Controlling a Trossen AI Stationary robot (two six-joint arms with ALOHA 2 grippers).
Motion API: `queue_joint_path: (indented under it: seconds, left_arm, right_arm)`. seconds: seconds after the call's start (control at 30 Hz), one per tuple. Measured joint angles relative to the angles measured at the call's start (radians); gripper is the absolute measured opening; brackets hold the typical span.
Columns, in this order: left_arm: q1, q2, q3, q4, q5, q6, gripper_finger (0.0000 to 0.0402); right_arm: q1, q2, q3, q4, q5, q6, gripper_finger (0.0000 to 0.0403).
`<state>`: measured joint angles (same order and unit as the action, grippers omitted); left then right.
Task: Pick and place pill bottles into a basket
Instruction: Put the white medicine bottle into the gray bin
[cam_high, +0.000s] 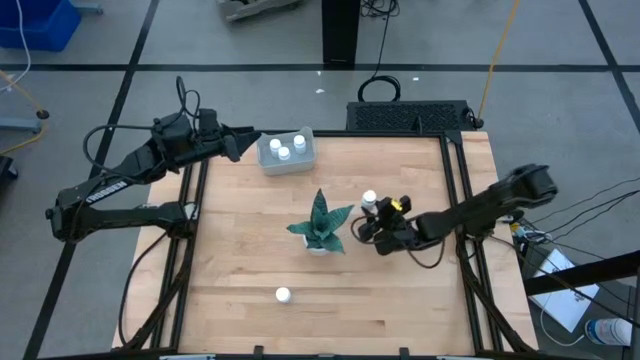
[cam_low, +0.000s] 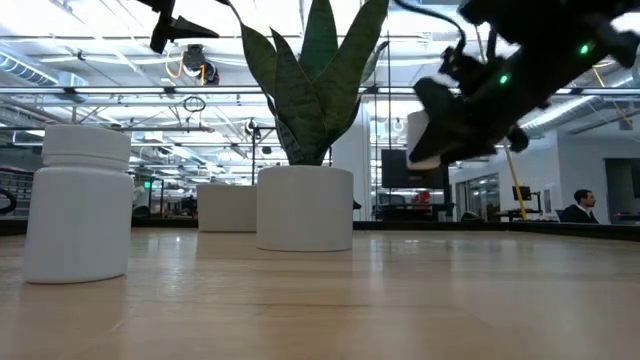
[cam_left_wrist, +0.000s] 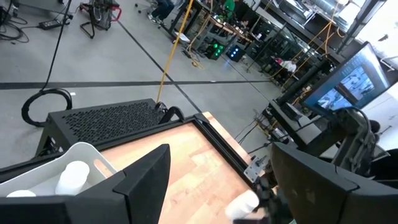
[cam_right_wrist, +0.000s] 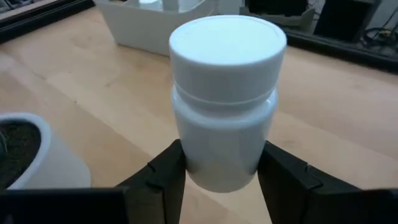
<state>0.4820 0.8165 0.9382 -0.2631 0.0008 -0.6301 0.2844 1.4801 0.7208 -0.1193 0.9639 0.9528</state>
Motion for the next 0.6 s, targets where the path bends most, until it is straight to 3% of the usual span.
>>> queue_joint_path:
  seconds: [0.2,0.47,0.6]
  left_arm:
    - [0.0,0.0,0.0,0.0,0.001,-0.001,0.0281]
    - [0.0,0.0,0.0,0.0,0.097,-0.105,0.0276]
    - [0.0,0.009,0.0,0.002,0.166,-0.162,0.0277]
  right_arm:
    - [0.005,-0.182,0.0,-0.204,-0.013,0.069,0.0155]
    - [0.006,-0.387,0.0,-0.184,-0.329,0.047,0.0155]
    - [0.007,-0.455,0.0,-0.149,-0.398,0.083,0.0161]
